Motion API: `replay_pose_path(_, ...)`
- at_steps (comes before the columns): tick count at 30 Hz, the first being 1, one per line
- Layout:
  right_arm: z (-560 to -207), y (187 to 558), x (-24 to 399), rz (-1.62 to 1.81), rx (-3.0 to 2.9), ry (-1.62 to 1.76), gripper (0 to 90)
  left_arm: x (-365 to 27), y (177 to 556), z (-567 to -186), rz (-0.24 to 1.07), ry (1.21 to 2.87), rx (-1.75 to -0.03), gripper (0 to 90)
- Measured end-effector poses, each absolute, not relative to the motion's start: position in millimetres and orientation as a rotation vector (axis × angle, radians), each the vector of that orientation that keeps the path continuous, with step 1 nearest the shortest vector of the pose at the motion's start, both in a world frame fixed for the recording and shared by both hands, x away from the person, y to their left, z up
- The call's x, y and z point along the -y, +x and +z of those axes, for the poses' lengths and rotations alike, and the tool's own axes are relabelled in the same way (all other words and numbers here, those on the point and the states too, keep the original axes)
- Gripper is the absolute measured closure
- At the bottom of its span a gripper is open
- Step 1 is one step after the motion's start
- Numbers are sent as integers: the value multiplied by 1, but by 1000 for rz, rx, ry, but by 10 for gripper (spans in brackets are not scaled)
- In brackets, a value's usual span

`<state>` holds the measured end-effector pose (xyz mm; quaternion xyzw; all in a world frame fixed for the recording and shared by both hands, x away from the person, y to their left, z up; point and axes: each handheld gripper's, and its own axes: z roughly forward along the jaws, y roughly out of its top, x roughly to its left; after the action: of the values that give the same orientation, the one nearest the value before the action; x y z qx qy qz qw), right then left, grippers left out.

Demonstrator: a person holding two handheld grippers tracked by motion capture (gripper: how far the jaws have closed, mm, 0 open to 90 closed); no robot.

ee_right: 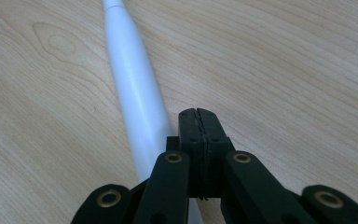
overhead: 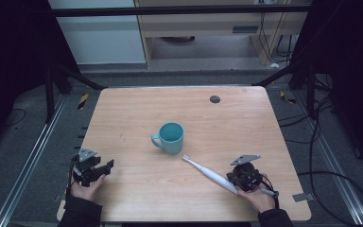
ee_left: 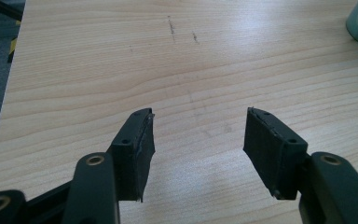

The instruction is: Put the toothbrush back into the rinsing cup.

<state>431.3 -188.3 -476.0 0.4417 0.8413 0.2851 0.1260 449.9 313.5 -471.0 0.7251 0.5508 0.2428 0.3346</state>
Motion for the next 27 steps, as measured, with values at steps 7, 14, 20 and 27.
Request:
replay_pose_path(7, -476, 431, 189, 831, -2443, 1286, 899, -314, 450, -471, 634, 1895, -1437, 417)
replay_pose_path(14, -469, 436, 192, 852, -2405, 1289, 873, -314, 451, -471, 631, 1890, -1438, 416)
replay_pose_path(20, -455, 442, 191, 890, -2378, 1269, 793, -314, 451, -472, 627, 1894, -1436, 409)
replay_pose_path(27, -431, 448, 183, 922, -2404, 1248, 648, -313, 452, -472, 621, 1900, -1426, 395)
